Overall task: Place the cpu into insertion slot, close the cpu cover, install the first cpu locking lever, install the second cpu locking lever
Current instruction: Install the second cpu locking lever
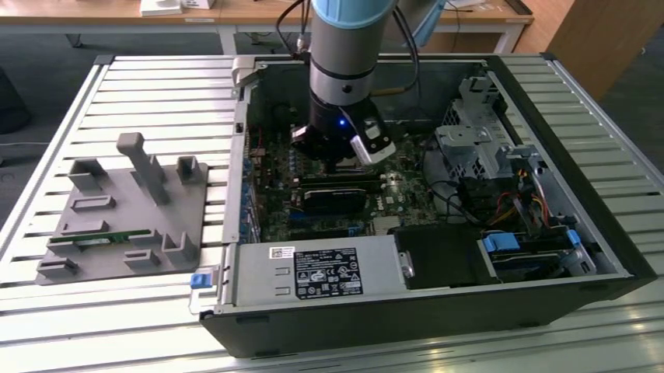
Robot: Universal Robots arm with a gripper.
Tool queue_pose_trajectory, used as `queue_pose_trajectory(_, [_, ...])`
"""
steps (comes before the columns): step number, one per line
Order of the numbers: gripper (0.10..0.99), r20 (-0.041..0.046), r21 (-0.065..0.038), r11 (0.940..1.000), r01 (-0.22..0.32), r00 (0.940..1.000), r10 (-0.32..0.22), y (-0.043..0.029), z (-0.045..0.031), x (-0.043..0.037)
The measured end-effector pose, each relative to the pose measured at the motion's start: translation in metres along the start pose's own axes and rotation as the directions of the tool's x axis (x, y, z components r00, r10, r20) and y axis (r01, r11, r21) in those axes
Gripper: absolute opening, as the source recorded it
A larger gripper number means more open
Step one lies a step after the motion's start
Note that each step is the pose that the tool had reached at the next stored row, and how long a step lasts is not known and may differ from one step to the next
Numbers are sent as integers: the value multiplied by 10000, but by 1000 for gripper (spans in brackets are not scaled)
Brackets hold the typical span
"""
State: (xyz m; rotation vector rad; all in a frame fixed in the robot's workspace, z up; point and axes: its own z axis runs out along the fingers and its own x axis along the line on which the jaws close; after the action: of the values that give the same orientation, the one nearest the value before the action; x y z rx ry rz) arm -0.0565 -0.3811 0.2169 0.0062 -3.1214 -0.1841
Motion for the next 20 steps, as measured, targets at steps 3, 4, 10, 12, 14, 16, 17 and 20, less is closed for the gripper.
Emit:
queue_pose_trajectory(3, [106, -2, -3, 10000, 0, 10000, 0, -6, 43, 9])
queue_pose_trajectory(4, [106, -2, -4, 10000, 1, 10000, -1, -8, 60, 10])
queue_pose_trajectory(10, [106, -2, -106, 9999, 2, 10000, -2, -35, 101, 21])
queue_pose_trajectory(12, [106, 0, -188, 9998, 3, 10000, -3, -62, 100, 32])
queue_pose_trajectory(14, [106, 0, -295, 9996, 4, 10000, -4, -88, 98, 41])
queue_pose_trajectory(16, [106, 1, -360, 9994, 4, 10000, -4, -103, 95, 64])
queue_pose_trajectory(17, [106, 3, -386, 9993, 6, 10000, -6, -109, 95, 79])
queue_pose_trajectory(20, [106, 10, -512, 9987, 11, 10000, -11, -138, 93, 112])
